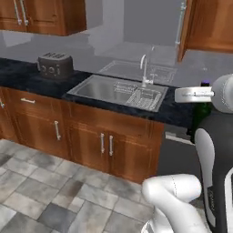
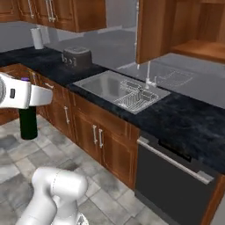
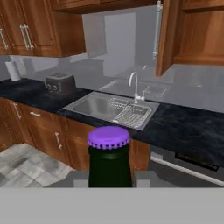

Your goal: Get the candle and the beer from the cabinet and move them to the dining counter.

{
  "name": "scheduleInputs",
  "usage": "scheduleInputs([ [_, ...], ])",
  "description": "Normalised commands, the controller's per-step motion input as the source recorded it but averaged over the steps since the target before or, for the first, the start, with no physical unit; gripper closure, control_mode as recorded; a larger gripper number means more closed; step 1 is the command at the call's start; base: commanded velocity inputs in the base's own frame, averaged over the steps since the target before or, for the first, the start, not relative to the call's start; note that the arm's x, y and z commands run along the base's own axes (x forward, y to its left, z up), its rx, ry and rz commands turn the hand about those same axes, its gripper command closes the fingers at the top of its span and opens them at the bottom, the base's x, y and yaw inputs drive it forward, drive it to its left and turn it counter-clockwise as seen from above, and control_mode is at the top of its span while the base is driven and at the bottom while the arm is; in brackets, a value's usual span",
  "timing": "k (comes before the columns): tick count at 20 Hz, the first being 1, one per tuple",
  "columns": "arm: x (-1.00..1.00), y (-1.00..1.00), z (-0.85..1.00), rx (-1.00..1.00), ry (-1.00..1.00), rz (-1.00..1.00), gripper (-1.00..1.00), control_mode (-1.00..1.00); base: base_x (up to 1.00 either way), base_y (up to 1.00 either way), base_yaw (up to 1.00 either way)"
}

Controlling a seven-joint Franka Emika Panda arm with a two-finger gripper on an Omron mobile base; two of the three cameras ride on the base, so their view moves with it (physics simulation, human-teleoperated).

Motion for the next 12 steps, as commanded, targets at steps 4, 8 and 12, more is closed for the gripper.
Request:
scheduleInputs([
  [4, 0.0, 0.0, 0.0, 0.0, 0.0, 0.0, 1.0, 1.0, -0.16, 0.01, 1.0],
  [8, 0.0, 0.0, 0.0, 0.0, 0.0, 0.0, 1.0, 1.0, -0.15, 0.0, 1.0],
  [12, 0.0, 0.0, 0.0, 0.0, 0.0, 0.0, 1.0, 1.0, -0.07, 0.0, 1.0],
])
